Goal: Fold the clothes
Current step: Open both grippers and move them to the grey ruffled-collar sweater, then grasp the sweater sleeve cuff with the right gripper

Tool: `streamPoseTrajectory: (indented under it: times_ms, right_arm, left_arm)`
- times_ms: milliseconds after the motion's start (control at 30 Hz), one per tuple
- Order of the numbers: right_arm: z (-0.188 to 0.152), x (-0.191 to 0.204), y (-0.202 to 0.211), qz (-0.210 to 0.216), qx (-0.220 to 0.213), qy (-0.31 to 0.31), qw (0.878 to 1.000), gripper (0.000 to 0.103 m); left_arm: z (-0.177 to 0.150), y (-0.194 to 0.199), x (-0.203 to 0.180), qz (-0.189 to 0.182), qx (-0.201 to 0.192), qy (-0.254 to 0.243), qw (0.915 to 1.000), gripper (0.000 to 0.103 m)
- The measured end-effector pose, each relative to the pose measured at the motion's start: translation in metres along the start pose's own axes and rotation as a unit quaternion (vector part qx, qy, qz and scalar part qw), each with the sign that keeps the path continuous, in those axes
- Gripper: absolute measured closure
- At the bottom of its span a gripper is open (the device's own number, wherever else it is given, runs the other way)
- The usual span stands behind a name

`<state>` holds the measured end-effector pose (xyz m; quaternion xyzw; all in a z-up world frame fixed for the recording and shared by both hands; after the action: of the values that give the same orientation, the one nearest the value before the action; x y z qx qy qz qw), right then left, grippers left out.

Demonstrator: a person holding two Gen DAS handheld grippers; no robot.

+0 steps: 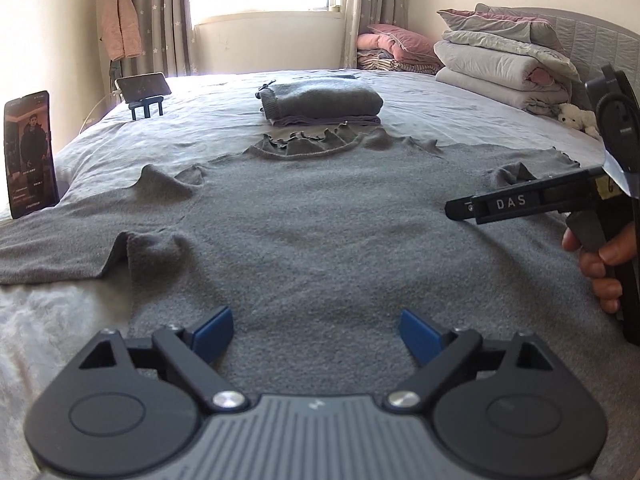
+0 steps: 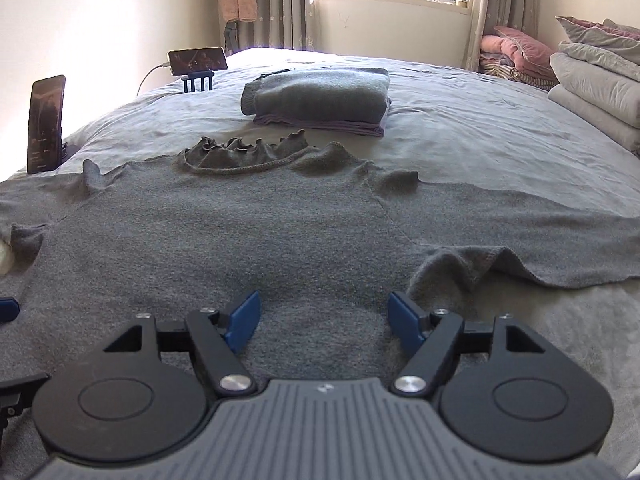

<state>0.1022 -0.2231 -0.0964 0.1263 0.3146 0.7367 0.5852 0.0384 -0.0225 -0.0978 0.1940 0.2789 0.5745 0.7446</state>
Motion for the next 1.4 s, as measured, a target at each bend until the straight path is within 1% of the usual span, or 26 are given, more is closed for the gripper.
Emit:
streamPoseTrajectory:
  times_ms: [100, 167, 267, 467, 533, 633, 733, 867, 1000, 1133, 1167, 1200, 1267, 1333, 1367, 1400]
  right_arm:
    - [-0.003, 0.002, 0.0, -0.003, 0.007, 0.012, 1.0, 0.024]
    - [-0.004, 0.003, 0.0, -0.009, 0.011, 0.021, 1.0, 0.018]
    - [-0.005, 0.004, -0.002, -0.013, 0.013, 0.025, 1.0, 0.015]
    - [-0.005, 0.003, -0.002, -0.011, 0.015, 0.023, 1.0, 0.013]
    - [-0.006, 0.0, -0.002, -0.017, 0.022, 0.028, 0.999, 0.011]
    - [-0.007, -0.004, -0.001, -0.027, 0.035, 0.036, 0.998, 0.0]
    - [-0.007, -0.013, 0.001, -0.029, 0.044, 0.032, 0.998, 0.0]
    - [-0.006, -0.03, 0.005, -0.041, 0.041, 0.011, 0.998, 0.0]
    - [-0.006, -0.048, 0.009, -0.053, 0.036, -0.012, 0.998, 0.0]
    - [-0.006, -0.063, 0.012, -0.066, 0.033, -0.027, 0.997, 0.0]
    - [-0.006, -0.066, 0.012, -0.07, 0.033, -0.031, 0.997, 0.0]
    - [-0.006, -0.069, 0.012, -0.072, 0.032, -0.035, 0.996, 0.0]
    - [-0.006, -0.075, 0.013, -0.078, 0.029, -0.043, 0.996, 0.0]
    - [-0.007, -0.082, 0.013, -0.087, 0.027, -0.051, 0.995, 0.0]
    - [-0.008, -0.086, 0.014, -0.092, 0.025, -0.055, 0.994, 0.0]
    - [-0.009, -0.09, 0.014, -0.098, 0.025, -0.059, 0.993, 0.0]
  left_arm:
    - [0.0, -0.001, 0.0, 0.003, 0.003, -0.003, 1.0, 0.009]
    - [0.0, -0.002, 0.0, 0.003, 0.004, -0.002, 1.0, 0.008]
    - [0.0, -0.002, 0.0, 0.003, 0.005, -0.003, 1.0, 0.007]
    - [0.0, -0.002, 0.0, 0.005, 0.007, -0.003, 1.0, 0.006]
    - [0.001, -0.001, 0.001, 0.007, 0.009, -0.001, 0.9999, 0.005]
    - [0.0, 0.001, 0.002, 0.015, 0.019, -0.004, 0.9997, 0.004]
    - [0.002, 0.003, 0.001, 0.021, 0.034, -0.012, 0.9991, 0.004]
    - [0.011, 0.002, 0.0, 0.031, 0.045, -0.017, 0.9983, 0.004]
    - [0.022, -0.004, -0.005, 0.028, 0.055, -0.02, 0.9979, 0.003]
    - [0.039, -0.016, -0.013, 0.005, 0.077, 0.012, 0.9969, 0.003]
    - [0.044, -0.019, -0.014, 0.001, 0.077, 0.024, 0.9968, 0.003]
    - [0.049, -0.023, -0.015, -0.002, 0.075, 0.035, 0.9965, 0.003]
    - [0.058, -0.029, -0.015, -0.003, 0.052, 0.055, 0.9972, 0.003]
    - [0.066, -0.032, -0.012, -0.004, -0.003, 0.079, 0.9969, 0.003]
    - [0.067, -0.033, -0.01, -0.003, -0.023, 0.083, 0.9963, 0.003]
    - [0.066, -0.035, -0.008, 0.007, -0.029, 0.082, 0.9962, 0.003]
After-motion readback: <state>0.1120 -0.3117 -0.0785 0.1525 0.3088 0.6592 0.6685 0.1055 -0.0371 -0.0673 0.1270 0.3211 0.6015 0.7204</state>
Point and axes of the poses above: each gripper's, at about its wrist camera, not at the fingertips, and y roughly against the way its jaws point, x to its left, z to its top, the point moved 10 cm from there along -y, roughly the way its jaws point, and after that the axes turned 15 degrees about y, right-handed, at the moved point
